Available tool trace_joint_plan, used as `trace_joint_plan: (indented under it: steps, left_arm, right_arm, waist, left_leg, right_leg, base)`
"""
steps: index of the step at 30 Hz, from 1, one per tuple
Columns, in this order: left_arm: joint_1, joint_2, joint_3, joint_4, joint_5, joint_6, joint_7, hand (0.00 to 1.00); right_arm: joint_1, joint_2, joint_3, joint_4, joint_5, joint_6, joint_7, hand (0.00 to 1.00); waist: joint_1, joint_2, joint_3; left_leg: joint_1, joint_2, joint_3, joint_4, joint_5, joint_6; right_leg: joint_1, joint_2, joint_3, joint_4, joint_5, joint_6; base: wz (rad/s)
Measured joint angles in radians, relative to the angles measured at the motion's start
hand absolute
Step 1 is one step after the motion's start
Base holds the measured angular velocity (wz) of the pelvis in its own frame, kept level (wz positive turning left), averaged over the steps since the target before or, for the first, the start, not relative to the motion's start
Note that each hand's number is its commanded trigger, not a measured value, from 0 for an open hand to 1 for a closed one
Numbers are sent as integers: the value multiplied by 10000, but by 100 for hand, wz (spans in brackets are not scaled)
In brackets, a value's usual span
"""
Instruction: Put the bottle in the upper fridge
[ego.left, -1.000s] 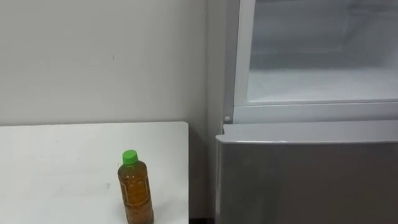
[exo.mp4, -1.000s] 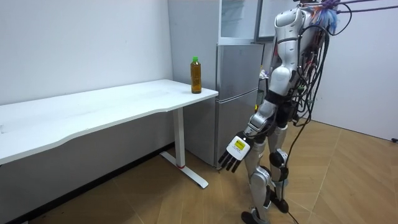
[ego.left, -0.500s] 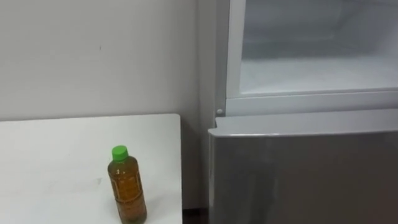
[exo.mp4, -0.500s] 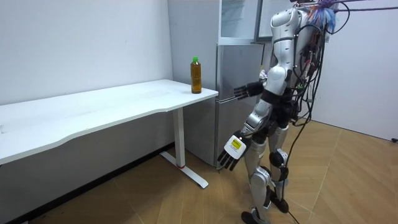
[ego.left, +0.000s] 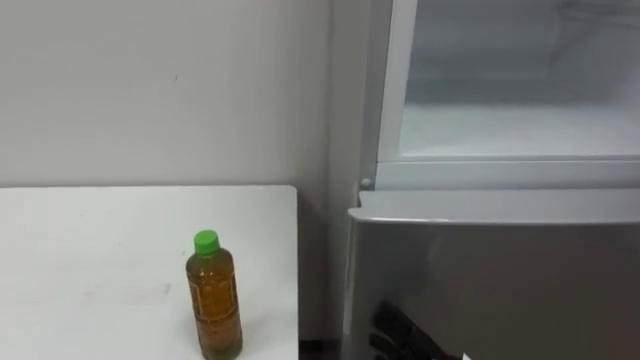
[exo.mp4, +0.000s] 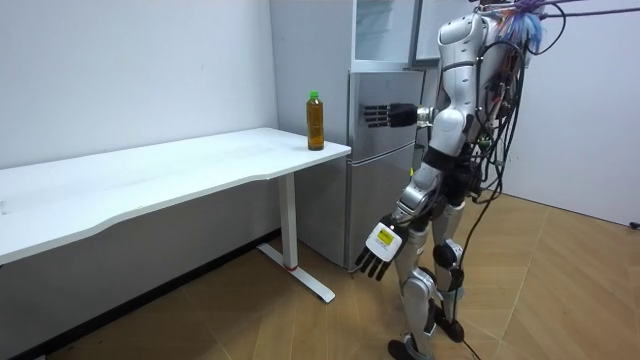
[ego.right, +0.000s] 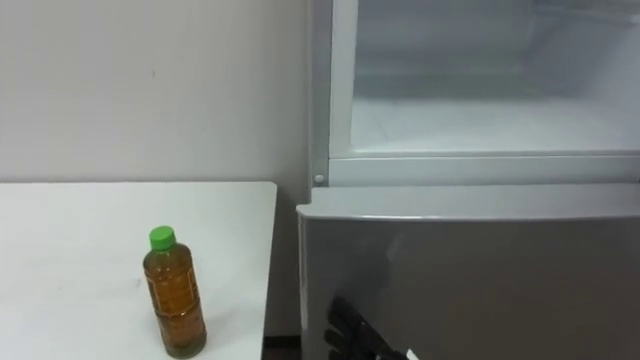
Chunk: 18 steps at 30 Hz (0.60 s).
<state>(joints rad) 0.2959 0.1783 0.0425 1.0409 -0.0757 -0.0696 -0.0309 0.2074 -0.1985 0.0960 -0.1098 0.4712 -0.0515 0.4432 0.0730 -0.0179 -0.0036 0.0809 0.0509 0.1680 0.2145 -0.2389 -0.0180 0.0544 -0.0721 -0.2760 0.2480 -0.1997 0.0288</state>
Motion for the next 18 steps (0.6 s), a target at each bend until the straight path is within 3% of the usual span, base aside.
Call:
trace_joint_plan:
  steps: [6, 18]
  left_arm:
    - [-89, 97, 9, 26, 333, 215, -10, 0]
    - [-54, 139, 103, -20, 1293, 582, -10, 0]
  right_arm:
    - [-251, -10, -2, -551, 15, 313, 200, 0]
    - [-1147, -5, -28, -1119, 38, 386, 204, 0]
  waist:
    - [173, -73, 39]
    - [438, -106, 47]
  left_leg:
    - [8, 9, 19, 48, -3, 1]
    - [-4, 52, 39, 77, -3, -3]
  right_leg:
    - [-11, -3, 20, 73, 9, -14]
    - [15, 18, 12, 76, 41, -61]
  base:
    - [-1]
    - [0]
